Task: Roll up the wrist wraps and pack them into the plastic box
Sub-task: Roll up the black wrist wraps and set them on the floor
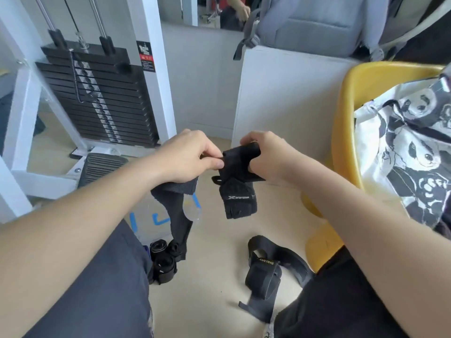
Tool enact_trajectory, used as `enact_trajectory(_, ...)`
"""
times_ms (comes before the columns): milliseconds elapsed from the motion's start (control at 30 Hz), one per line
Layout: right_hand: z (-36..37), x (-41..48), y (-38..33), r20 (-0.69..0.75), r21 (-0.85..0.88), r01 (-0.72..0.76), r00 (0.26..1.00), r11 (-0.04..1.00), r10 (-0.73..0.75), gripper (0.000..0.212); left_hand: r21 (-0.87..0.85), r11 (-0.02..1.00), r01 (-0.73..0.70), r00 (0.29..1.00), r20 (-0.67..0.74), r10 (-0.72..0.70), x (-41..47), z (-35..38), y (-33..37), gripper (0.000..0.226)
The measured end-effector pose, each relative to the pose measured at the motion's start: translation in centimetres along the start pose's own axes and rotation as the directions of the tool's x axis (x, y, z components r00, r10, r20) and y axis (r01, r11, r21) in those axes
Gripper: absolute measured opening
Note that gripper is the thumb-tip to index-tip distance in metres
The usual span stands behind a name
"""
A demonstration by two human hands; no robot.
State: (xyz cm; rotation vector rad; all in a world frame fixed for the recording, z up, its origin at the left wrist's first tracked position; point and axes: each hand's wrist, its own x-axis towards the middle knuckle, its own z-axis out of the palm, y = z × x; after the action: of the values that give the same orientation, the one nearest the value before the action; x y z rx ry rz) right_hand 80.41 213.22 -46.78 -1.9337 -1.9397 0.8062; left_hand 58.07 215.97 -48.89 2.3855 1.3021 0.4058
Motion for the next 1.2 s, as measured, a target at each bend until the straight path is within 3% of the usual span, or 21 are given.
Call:
enact_trajectory(100, -0.1, 1.6, 0.6, -0.057, 0.125, -0.057, 0.996, 0.990, 0.065, 0.053, 0.004, 1.000, 0.000, 0.999, -0.043, 0.001, 0.9, 0.5, -0.1, 0.014)
enact_trajectory(300, -1.2, 4.1, 1.4, -0.134, 0.289, -0.032, 0.988, 0.957, 0.074, 0.053, -0.129, 0.991, 0.025, 0.993, -0.114, -0.040, 2.6, 0.0, -0.9, 0.010)
enact_trajectory(433, -2.8, 5.5, 2.6, -0.368, 0.145, -0.070, 0.922, 0.987, 0.120, 0.041, -0.188, 0.982, -0.007, 0.991, -0.132, -0.018, 3.0, -0.7, -1.4, 0.010)
enact_trajectory(500, -3.8, 6.0, 3.0, -0.331, 0.224, -0.128, 0.922, 0.966, 0.200, 0.036, -0.203, 0.979, -0.028, 0.982, -0.187, -0.011, 3.0, -0.8, -1.9, 0.012)
enact_trajectory(567, -3.9, 6.0, 3.3, -0.167, 0.364, -0.193, 0.949, 0.911, 0.268, 0.032, -0.218, 0.976, -0.023, 0.981, -0.195, -0.021, 3.0, -1.0, -2.2, 0.014)
enact_trajectory(633, -3.6, 5.7, 3.4, -0.046, 0.424, -0.188, 0.973, 0.886, 0.228, 0.030, -0.227, 0.974, -0.008, 0.984, -0.174, -0.033, 2.9, -1.1, -2.4, 0.015)
enact_trajectory(700, -3.4, 5.3, 3.3, -0.013, 0.448, -0.099, 0.993, 0.889, 0.117, 0.046, -0.218, 0.976, 0.028, 0.989, -0.133, -0.058, 2.8, -1.2, -2.7, 0.012)
enact_trajectory(800, -3.5, 5.3, 2.6, -0.095, 0.417, 0.053, 0.995, 0.907, -0.014, 0.062, -0.146, 0.986, 0.085, 0.996, 0.002, -0.085, 2.0, -1.3, -3.2, 0.011)
enact_trajectory(900, -3.2, 5.1, 1.9, -0.245, 0.180, 0.183, 0.960, 0.967, -0.136, 0.055, -0.072, 0.991, 0.111, 0.992, 0.061, -0.106, 1.6, -1.2, -3.7, 0.007)
enact_trajectory(1000, -2.7, 4.6, 1.4, -0.345, 0.028, 0.259, 0.909, 0.966, -0.233, 0.047, -0.010, 0.978, 0.208, 0.978, 0.026, -0.207, 1.5, -1.1, -4.2, 0.059)
enact_trajectory(1067, -2.6, 4.5, 1.1, -0.363, 0.098, 0.296, 0.900, 0.950, -0.243, 0.036, 0.047, 0.952, 0.304, 0.952, 0.022, -0.305, 1.6, -1.1, -4.6, 0.081)
enact_trajectory(1200, -2.4, 4.9, 0.3, -0.293, 0.559, 0.235, 0.953, 0.795, -0.076, 0.035, 0.037, 0.867, 0.498, 0.867, -0.025, -0.497, 1.6, -1.2, -5.1, 0.062)
